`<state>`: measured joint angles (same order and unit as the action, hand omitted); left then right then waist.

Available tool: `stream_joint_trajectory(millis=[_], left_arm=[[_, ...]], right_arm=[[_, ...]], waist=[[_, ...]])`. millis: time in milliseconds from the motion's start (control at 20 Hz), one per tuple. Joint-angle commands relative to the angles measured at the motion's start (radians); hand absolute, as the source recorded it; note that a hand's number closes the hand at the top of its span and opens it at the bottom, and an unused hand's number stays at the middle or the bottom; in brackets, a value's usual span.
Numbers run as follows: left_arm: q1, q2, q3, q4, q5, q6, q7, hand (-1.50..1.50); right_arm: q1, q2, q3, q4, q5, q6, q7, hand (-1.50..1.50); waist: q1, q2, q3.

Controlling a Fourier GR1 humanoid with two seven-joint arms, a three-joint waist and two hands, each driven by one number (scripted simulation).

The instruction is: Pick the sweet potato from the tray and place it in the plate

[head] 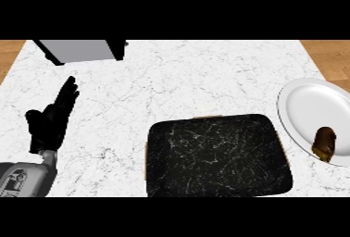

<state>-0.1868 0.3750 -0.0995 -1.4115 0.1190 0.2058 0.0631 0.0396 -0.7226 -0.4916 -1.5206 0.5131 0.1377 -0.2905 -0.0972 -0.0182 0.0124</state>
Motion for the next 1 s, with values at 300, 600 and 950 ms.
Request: stream_joint_trajectory(millis=[300,600,950], left_arm=[[-0.079,-0.046,-0.061,-0.006,-0.047,-0.008,0.015,0.00],[-0.114,-0.069,-0.060,-0.019,-0.062,-0.018,0.074,0.00],[-0.083,-0.056,-0.012,0.003,-0.058,-0.060,0.017,0.00]], right_arm=[[-0.028,-0.203,-0.168,0.536,-0.204,0.195,-0.560,1.50],[-0.236,-0.159,0.008,0.663,-0.099,0.142,-0.535,1.50],[-0.326,-0.099,0.139,0.768,0.073,-0.042,-0.536,1.50]], waist=[[0.102,0.024,-0.009],[0.119,0.023,-0.010],[0.121,0.024,-0.011]])
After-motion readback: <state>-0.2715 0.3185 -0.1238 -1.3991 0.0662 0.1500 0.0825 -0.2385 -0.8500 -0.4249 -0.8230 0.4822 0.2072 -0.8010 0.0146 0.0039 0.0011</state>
